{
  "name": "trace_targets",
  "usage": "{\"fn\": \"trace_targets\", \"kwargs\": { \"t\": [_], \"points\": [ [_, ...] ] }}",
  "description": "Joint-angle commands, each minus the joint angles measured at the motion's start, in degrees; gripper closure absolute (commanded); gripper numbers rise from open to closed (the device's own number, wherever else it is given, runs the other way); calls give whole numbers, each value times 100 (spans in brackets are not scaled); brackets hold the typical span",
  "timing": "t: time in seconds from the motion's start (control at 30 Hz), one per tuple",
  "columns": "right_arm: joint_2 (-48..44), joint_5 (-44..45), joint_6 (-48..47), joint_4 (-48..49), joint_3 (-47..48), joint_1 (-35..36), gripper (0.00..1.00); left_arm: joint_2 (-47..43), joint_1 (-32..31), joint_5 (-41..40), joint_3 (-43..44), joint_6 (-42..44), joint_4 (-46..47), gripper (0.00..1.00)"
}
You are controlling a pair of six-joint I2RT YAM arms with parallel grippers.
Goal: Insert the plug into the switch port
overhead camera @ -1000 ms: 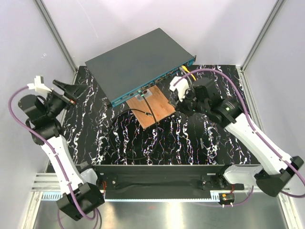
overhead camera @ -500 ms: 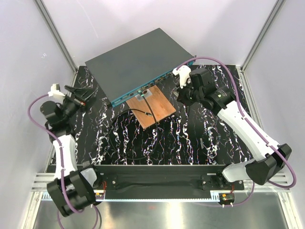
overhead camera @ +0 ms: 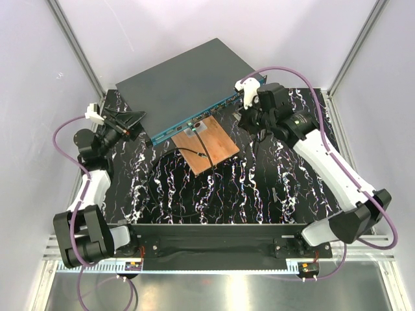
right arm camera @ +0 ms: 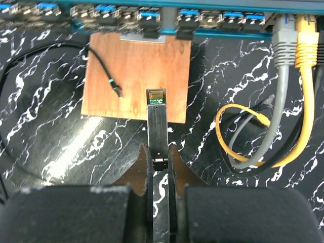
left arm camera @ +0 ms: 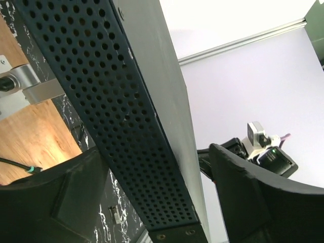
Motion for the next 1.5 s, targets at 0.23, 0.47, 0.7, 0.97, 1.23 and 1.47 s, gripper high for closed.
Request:
{"fn": "trace_targets", "kwargs": {
  "t": [0.23, 0.47, 0.7, 0.97, 1.23, 1.47],
  "points": [
    [455, 666, 524, 166, 609, -96, 100, 40, -169, -146, 61, -17, 869, 50],
    [579, 666, 656, 95, 785, -122, 100, 40, -274, -190, 61, 71, 798, 73],
    [816, 798, 744, -1, 1005, -158, 100, -22, -309, -164, 96, 220, 631, 96],
    [930, 894, 779, 7, 1146, -166, 100, -57, -345, -190, 78, 238, 622, 100],
    [1044, 877, 779, -10, 1251, -166, 100, -75, -371, -199, 105, 220, 640, 100],
    [1185, 877, 788, -19, 1365, -175, 100, -83, -371, -225, 78, 203, 666, 100]
  ]
}}
